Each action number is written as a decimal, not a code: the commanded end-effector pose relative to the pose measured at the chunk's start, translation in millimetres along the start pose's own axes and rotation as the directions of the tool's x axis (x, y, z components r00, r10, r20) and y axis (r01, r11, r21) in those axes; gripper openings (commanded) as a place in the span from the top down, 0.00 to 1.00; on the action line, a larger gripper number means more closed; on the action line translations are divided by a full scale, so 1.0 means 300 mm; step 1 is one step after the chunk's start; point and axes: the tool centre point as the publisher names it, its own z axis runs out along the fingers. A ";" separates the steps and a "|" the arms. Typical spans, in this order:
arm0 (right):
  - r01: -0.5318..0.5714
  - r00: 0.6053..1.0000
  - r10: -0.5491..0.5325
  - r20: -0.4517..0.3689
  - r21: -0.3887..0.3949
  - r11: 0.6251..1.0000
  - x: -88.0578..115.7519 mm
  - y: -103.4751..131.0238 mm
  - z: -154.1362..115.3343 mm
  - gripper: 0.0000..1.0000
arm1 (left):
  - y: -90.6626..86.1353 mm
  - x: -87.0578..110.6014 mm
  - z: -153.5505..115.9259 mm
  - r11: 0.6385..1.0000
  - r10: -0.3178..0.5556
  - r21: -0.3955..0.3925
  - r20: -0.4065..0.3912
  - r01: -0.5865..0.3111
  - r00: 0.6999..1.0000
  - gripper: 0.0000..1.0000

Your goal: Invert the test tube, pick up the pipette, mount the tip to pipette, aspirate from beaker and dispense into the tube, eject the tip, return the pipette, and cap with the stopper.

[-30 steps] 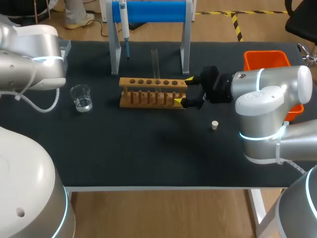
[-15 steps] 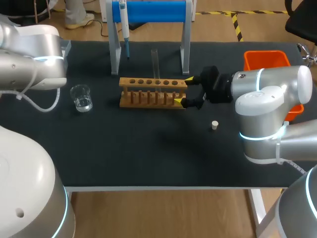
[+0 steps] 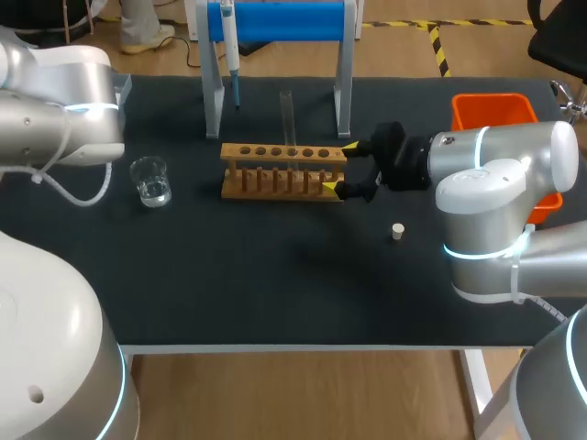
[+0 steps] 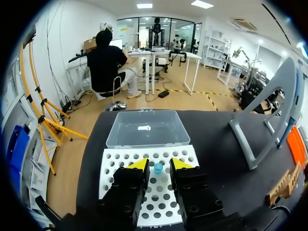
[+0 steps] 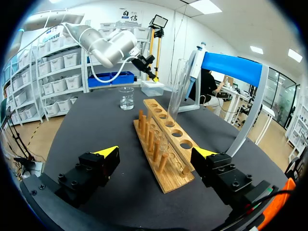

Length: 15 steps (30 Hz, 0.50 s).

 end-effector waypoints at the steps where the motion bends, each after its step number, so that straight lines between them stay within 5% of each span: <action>1: 0.000 1.000 0.000 -0.003 0.002 1.000 -0.002 0.001 -0.002 0.00 | -0.008 -0.005 0.010 1.000 0.001 -0.013 0.000 -0.001 1.000 0.74; 15: 0.000 1.000 0.000 -0.003 0.002 1.000 -0.002 0.001 -0.002 0.00 | -0.012 -0.009 0.017 1.000 0.007 -0.018 0.003 -0.007 1.000 0.70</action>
